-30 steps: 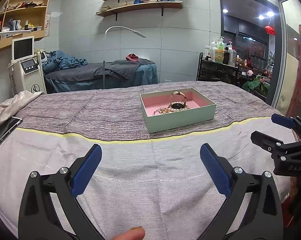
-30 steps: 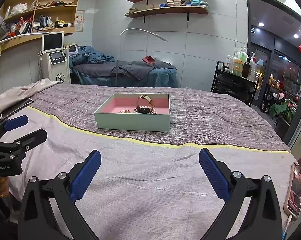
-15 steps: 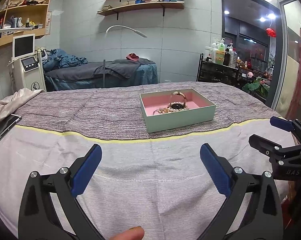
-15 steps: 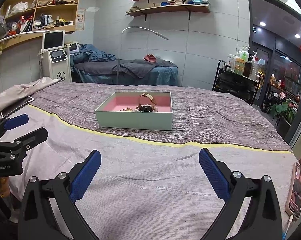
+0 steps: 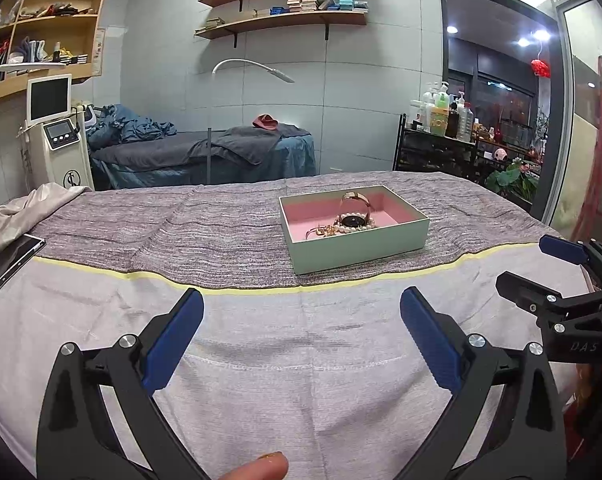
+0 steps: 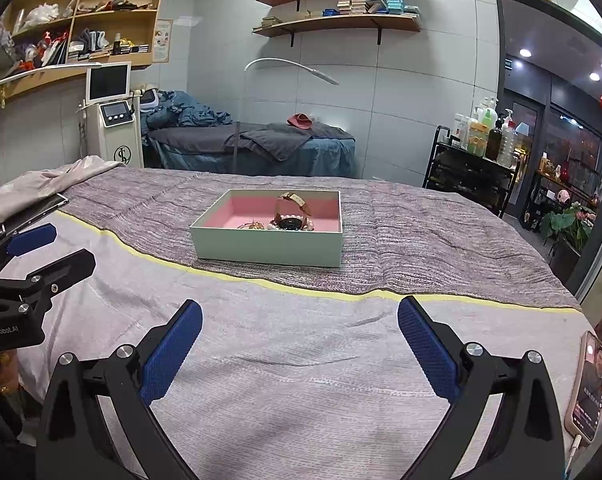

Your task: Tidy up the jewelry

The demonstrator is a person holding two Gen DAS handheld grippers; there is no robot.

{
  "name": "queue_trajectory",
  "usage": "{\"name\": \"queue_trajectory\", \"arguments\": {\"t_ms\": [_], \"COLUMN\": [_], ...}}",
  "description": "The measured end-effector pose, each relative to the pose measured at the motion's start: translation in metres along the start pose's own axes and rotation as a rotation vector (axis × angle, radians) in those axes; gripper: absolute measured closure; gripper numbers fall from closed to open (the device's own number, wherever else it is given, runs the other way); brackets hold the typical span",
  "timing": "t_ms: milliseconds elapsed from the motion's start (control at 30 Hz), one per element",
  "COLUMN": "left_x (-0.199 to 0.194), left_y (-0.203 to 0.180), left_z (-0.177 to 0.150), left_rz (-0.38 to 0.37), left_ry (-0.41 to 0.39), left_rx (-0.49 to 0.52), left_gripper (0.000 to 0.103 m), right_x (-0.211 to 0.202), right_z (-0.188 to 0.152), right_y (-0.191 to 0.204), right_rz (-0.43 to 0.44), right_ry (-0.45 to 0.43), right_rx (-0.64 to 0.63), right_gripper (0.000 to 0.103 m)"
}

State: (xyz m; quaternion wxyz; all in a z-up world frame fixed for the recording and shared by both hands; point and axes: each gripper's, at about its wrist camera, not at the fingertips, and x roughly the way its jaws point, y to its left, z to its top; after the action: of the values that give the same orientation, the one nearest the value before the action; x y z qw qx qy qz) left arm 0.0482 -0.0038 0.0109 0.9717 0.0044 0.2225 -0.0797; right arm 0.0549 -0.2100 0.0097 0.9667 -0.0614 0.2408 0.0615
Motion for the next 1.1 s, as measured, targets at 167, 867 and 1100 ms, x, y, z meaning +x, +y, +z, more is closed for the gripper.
{"name": "queue_trajectory", "arguments": {"t_ms": [167,867,1100], "left_x": [0.0008,0.0032,0.0008], "left_y": [-0.0004,-0.0033,-0.0052], "left_z": [-0.0002,0.0015,0.0024], "left_rz": [0.001,0.000,0.007], "left_ry": [0.003,0.004,-0.002], "left_rx": [0.003,0.014,0.018], "left_gripper": [0.006,0.006,0.006], "right_x": [0.0011,0.0081,0.0068], "right_z": [-0.0001,-0.0064,-0.0067], "right_y": [0.0009,-0.0012,-0.0022], "right_rz": [0.002,0.001,0.009], "right_ry": [0.008,0.025,0.018], "right_rx": [0.000,0.032,0.030], "right_gripper": [0.007,0.007,0.007]}}
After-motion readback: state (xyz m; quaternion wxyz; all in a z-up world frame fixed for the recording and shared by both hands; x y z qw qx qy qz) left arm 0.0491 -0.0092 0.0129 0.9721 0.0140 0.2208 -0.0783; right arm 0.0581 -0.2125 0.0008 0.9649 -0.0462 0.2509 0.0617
